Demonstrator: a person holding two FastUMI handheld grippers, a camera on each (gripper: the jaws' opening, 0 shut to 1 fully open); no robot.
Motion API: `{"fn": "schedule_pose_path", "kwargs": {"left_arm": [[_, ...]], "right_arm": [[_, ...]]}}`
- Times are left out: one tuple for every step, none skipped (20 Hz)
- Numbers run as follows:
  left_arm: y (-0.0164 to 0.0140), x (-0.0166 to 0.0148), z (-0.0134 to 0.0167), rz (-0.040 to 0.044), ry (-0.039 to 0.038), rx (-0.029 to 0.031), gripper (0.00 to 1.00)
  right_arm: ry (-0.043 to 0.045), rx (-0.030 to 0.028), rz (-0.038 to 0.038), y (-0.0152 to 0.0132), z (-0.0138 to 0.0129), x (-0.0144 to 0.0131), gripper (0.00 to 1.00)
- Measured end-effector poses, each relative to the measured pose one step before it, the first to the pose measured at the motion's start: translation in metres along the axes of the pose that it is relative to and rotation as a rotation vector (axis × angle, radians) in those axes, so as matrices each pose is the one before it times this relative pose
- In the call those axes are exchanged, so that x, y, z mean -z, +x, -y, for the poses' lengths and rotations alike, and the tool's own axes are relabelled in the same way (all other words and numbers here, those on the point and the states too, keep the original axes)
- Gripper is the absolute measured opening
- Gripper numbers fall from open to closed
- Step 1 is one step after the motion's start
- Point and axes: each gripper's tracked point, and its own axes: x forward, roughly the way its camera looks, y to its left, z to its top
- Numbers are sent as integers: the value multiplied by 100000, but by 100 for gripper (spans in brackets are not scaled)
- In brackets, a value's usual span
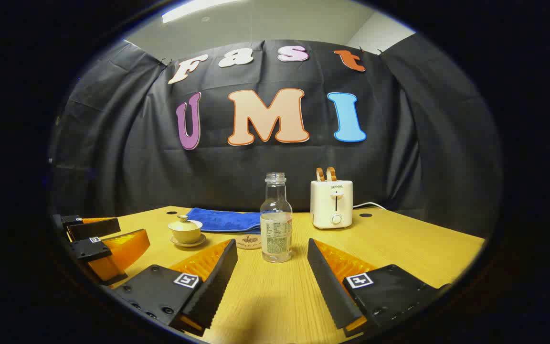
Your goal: Open the teacup lid with one hand, grasp the water bottle and pour water into the teacup with the other hand; after pouring, place the water bottle on the coaster and then close the teacup lid.
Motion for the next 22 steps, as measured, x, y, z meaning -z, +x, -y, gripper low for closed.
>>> {"fn": "schedule_pose_path", "kwargs": {"left_arm": [[-17, -31, 34, 27, -37, 206, 95], [13, 37, -56, 2, 9, 37, 95], [13, -26, -23, 17, 47, -15, 96], [-1, -20, 15, 137, 31, 11, 96], [8, -34, 0, -122, 48, 4, 95], [-25, 57, 22, 35, -68, -1, 95], [21, -79, -5, 38, 46, 27, 95], [-37, 75, -36, -52, -66, -19, 95], [-8, -19, -18, -5, -16, 11, 95], [-7, 27, 20, 0, -51, -18, 95], [10, -22, 35, -22, 17, 3, 95], [25, 35, -18, -33, -11, -8, 96], [-42, -71, -5, 94, 8, -2, 95], [32, 53, 20, -71, 24, 5, 96], [-9, -57, -13, 7, -26, -1, 95], [-20, 48, -14, 28, -7, 17, 96], [1, 56, -21, -97, -17, -5, 96], [5, -72, 26, 67, -2, 3, 95], [-11, 50, -90, -40, 32, -285, 96], [35, -18, -108, -52, -40, -533, 96], [-45, -91, -49, -39, 15, -203, 95], [-3, 100, 53, -74, 14, -30, 96]], "right_arm": [[57, 19, -34, 4, -7, -55, 92], [-29, -4, 22, -4, 11, 77, 97], [8, 10, 19, -11, -6, -30, 95], [-2, -17, 3, -4, 7, 43, 95], [-4, -3, 14, 22, 17, -8, 95], [16, -4, -37, 2, 2, 3, 95], [-30, 9, 64, -16, 10, -47, 94], [6, 0, -57, 12, -18, 37, 94], [-19, -5, 56, 3, 26, -26, 95], [22, 0, -8, -18, -26, 62, 95], [-39, -5, 31, 18, 28, -38, 94], [19, -4, -27, -15, -41, 44, 95], [-22, -28, 32, 19, 23, -26, 95], [16, -4, -10, -31, -9, 1, 95], [-19, -7, 26, 9, -5, 58, 92], [4, -2, -9, -13, 15, -45, 92], [-14, -5, 19, 4, 27, 58, 95], [2, -5, -5, 5, 25, -38, 92], [7, 0, -19, -18, -29, -32, 92], [-13, -12, 30, -22, -7, 10, 95], [13, -1, -28, 25, 27, 13, 95], [-19, -9, 24, 17, -40, 10, 95]]}}
